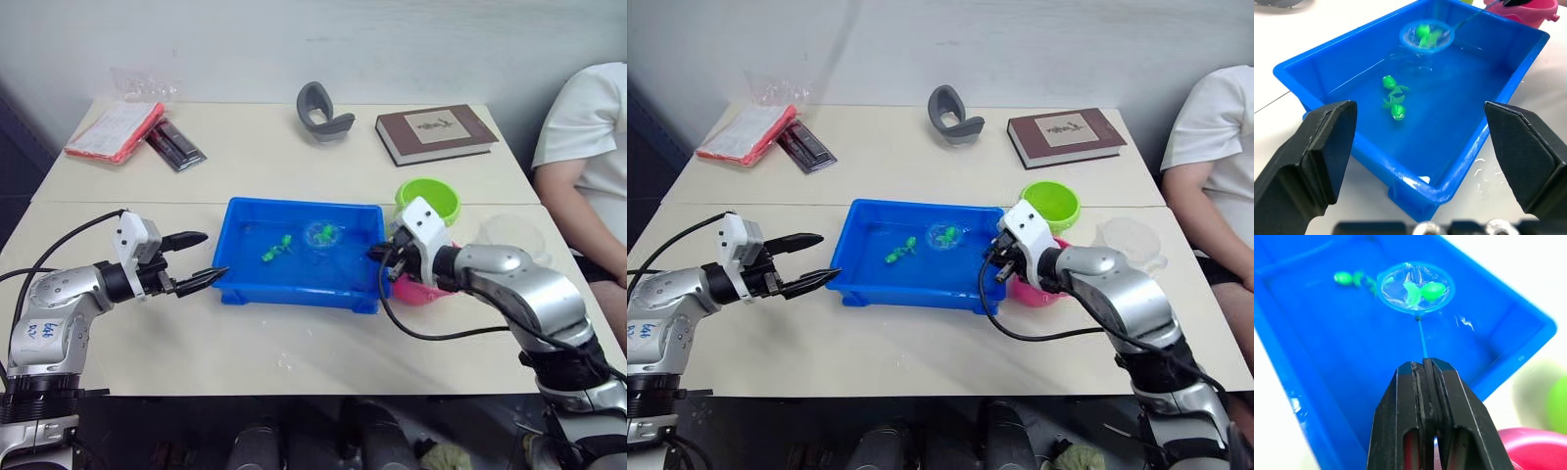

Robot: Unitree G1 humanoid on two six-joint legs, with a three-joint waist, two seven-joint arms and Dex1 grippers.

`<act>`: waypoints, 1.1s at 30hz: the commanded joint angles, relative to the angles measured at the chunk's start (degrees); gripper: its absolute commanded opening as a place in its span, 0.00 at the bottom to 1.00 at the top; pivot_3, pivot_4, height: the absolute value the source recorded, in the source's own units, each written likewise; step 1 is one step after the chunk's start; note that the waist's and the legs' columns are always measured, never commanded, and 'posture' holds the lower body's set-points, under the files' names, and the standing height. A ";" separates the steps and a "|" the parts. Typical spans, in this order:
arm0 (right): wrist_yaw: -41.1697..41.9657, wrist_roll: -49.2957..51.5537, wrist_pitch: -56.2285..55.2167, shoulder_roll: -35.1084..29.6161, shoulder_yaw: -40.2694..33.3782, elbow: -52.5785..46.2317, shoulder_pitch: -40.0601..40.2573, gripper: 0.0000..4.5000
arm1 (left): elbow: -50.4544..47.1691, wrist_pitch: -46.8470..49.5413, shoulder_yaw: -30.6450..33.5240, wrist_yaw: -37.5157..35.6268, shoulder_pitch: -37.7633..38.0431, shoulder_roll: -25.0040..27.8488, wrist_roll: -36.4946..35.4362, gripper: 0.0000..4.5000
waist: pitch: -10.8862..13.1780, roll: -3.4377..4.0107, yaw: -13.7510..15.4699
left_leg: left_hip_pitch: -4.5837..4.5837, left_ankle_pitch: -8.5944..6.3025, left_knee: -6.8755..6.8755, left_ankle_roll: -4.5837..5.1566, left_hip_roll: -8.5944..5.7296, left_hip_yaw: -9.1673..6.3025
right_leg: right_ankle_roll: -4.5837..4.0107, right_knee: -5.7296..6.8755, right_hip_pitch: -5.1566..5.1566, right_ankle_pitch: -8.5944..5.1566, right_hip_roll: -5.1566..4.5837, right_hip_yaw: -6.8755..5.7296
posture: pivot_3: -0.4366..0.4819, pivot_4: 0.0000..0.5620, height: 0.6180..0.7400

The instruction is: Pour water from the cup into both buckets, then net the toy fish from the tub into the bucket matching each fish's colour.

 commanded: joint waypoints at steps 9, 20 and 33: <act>4.25 4.19 -4.48 -4.77 -13.69 -11.03 13.28 0.00 | -8.54 6.41 -3.26 2.44 -10.86 -5.09 -5.91 0.99 | 0.00 -0.01 0.76 | 0.04 0.02 0.03 0.06 -0.09 -0.05 | 0.06 -0.05 0.13 0.04 -0.03 0.02 | 0.48 0.27 1.00; 0.54 7.32 -0.37 -7.55 -25.98 -15.04 17.06 0.00 | -4.35 4.42 -6.07 1.07 -12.01 -6.42 -3.44 0.99 | 0.00 -0.01 0.32 | 0.10 0.04 0.03 0.02 -0.04 -0.03 | 0.06 -0.02 0.14 0.04 0.07 0.08 | 0.48 0.27 1.00; -1.04 -15.38 -25.42 -16.16 -18.51 9.62 10.12 0.00 | -4.18 1.10 -7.14 2.43 -8.86 -10.68 -2.34 0.99 | 0.00 -0.01 0.06 | 0.11 0.09 0.02 0.10 -0.07 0.07 | 0.13 -0.10 0.16 0.08 0.07 0.13 | 0.48 0.27 1.00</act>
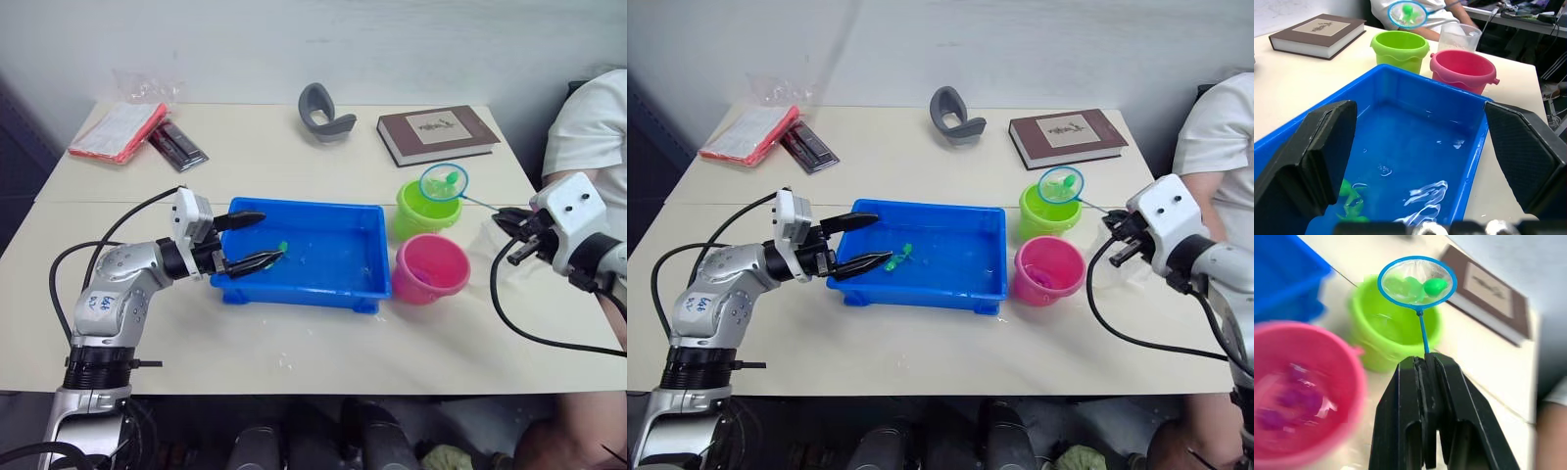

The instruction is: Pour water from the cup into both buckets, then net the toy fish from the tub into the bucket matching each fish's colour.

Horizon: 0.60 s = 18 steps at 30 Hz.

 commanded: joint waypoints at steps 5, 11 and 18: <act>-4.02 -16.84 -20.70 -3.08 7.08 7.74 -1.56 0.00 | -2.18 -2.40 0.29 1.94 0.62 -1.21 0.51 0.99 | 0.00 0.01 0.10 | 0.01 0.03 0.00 -0.06 0.01 0.00 | 0.00 0.02 -0.01 0.00 0.00 0.01 | 0.48 0.27 1.00; -12.22 -28.81 -42.75 -4.73 10.18 18.13 0.49 0.00 | -1.86 -5.64 0.40 4.09 0.55 -2.79 1.77 0.99 | 0.00 0.01 0.16 | -0.03 0.06 0.02 0.00 -0.07 0.00 | 0.06 -0.03 0.01 0.03 -0.10 0.01 | 0.48 0.27 1.00; -19.93 -36.13 -54.22 -4.39 10.05 24.03 0.98 0.00 | -1.28 -7.00 -0.26 4.34 -0.17 -3.68 2.17 0.99 | 0.01 0.01 -0.04 | 0.03 0.12 0.01 -0.10 0.00 0.03 | 0.06 0.01 0.01 0.03 -0.05 0.08 | 0.48 0.27 1.00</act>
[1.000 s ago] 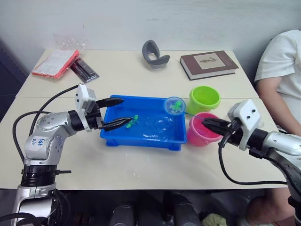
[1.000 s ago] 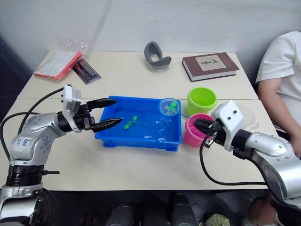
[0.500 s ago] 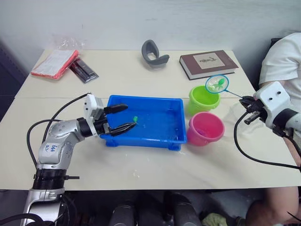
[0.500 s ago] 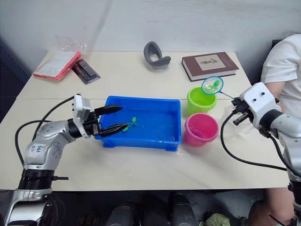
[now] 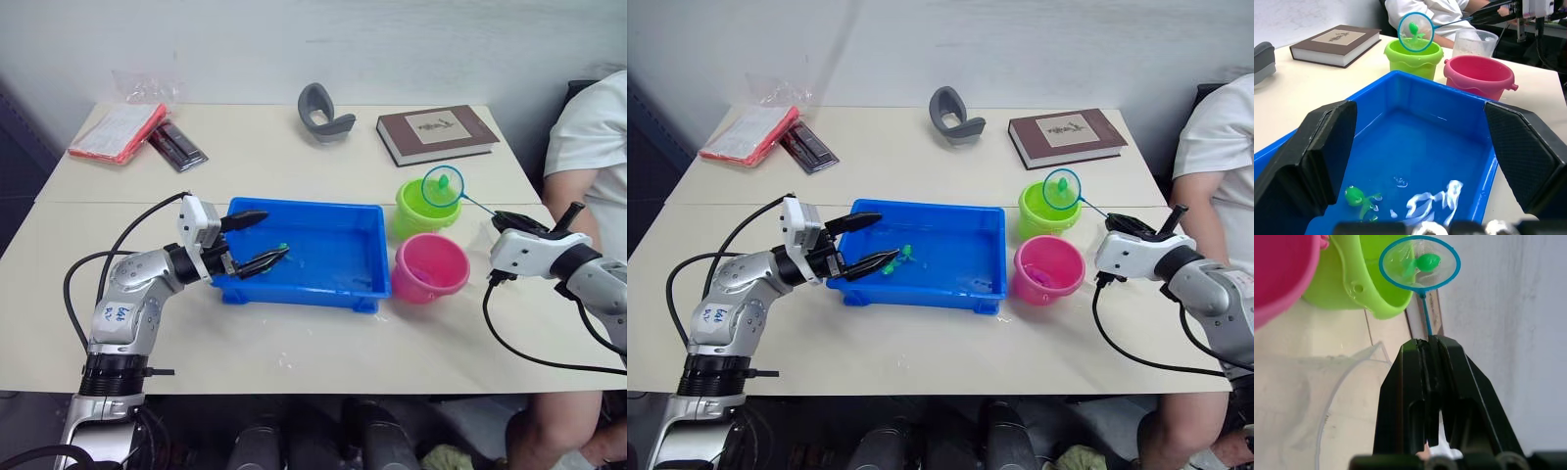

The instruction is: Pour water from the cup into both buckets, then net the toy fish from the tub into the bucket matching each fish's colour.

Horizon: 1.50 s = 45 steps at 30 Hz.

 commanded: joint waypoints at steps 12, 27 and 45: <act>-4.72 -4.12 -3.53 1.48 -1.69 0.63 -2.36 0.00 | 0.54 -1.94 0.19 -0.53 -2.75 -1.80 -0.51 0.99 | 0.00 0.00 0.01 | 0.02 0.03 0.01 -0.01 0.00 -0.01 | 0.00 0.02 0.02 0.00 0.01 0.22 | 0.48 0.27 1.00; 30.29 43.11 50.54 11.40 10.58 -29.03 -16.19 0.00 | 0.54 -2.26 12.91 -9.56 10.47 19.27 -0.27 0.99 | 0.04 0.08 -0.34 | -0.04 -0.04 -0.02 0.08 0.01 -0.31 | -0.23 0.12 0.01 -0.11 -0.23 0.10 | 0.48 0.27 1.00; 33.31 16.76 38.92 24.78 28.74 -8.28 -28.77 0.00 | -10.02 5.64 17.72 -5.84 21.63 22.12 -2.13 0.99 | 0.04 0.08 -1.46 | -0.10 -0.09 -0.04 -0.01 0.09 -0.17 | -0.23 0.14 -0.13 -0.11 -0.22 -0.23 | 0.48 0.27 1.00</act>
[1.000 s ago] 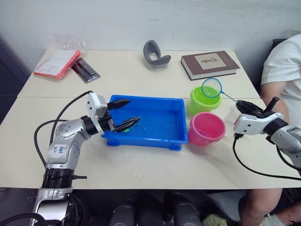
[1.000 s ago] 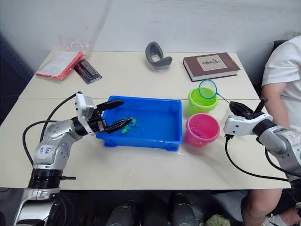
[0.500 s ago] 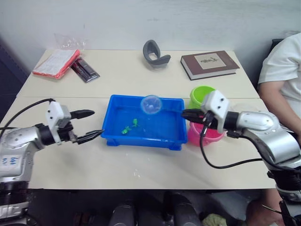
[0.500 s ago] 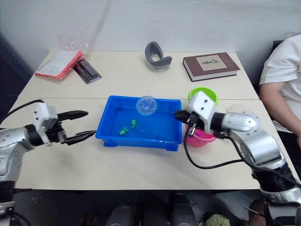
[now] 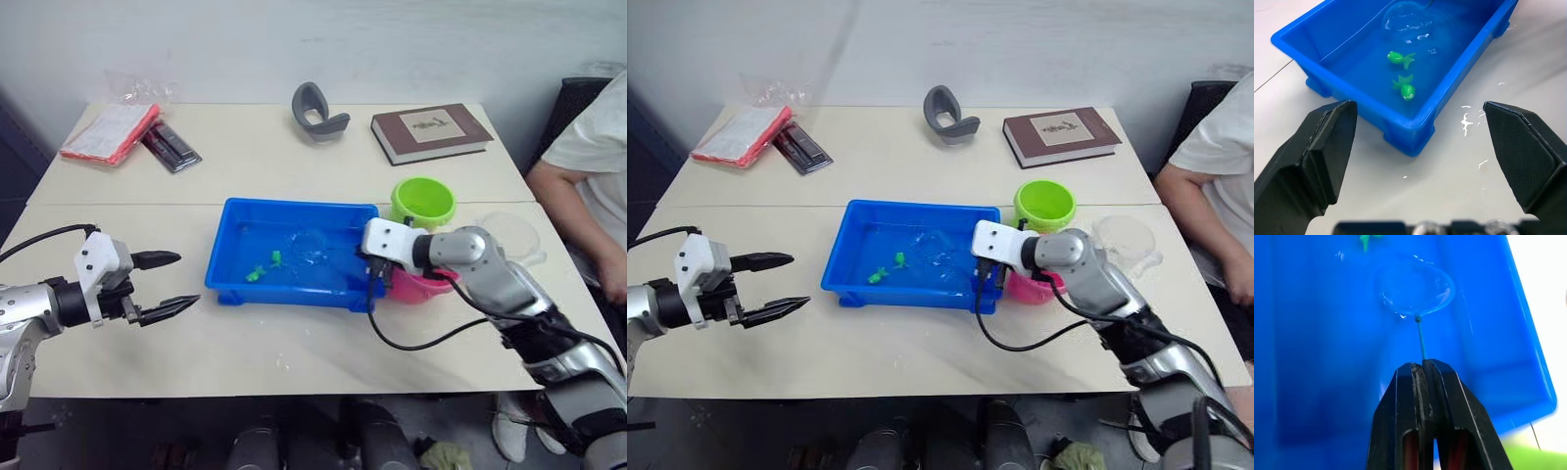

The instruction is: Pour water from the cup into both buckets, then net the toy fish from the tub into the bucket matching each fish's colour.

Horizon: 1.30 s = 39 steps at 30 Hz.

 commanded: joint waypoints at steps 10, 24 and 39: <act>6.33 8.05 10.86 5.45 -6.59 -5.04 -1.84 0.00 | -1.56 3.27 1.35 2.32 -2.44 0.08 -1.54 0.99 | 0.00 0.00 0.03 | -0.02 0.00 -0.01 -0.01 -0.01 -0.04 | -0.01 -0.01 -0.01 0.00 0.01 0.00 | 0.48 0.27 1.00; 10.48 22.69 15.80 -5.42 -27.81 -10.76 5.82 0.00 | -1.02 7.92 -0.68 2.69 -13.28 -0.47 -5.83 0.99 | 0.00 0.00 0.17 | 0.00 -0.02 -0.01 0.01 -0.05 -0.03 | 0.00 -0.01 0.02 0.00 0.04 0.03 | 0.48 0.27 1.00; 6.37 27.89 17.03 -15.56 -43.38 -9.29 12.39 0.00 | 5.93 12.21 -8.86 8.25 -30.45 -13.77 -7.77 0.99 | 0.00 0.00 0.94 | 0.02 0.01 0.01 0.03 -0.10 0.08 | 0.08 -0.02 0.03 0.05 0.20 0.07 | 0.48 0.27 1.00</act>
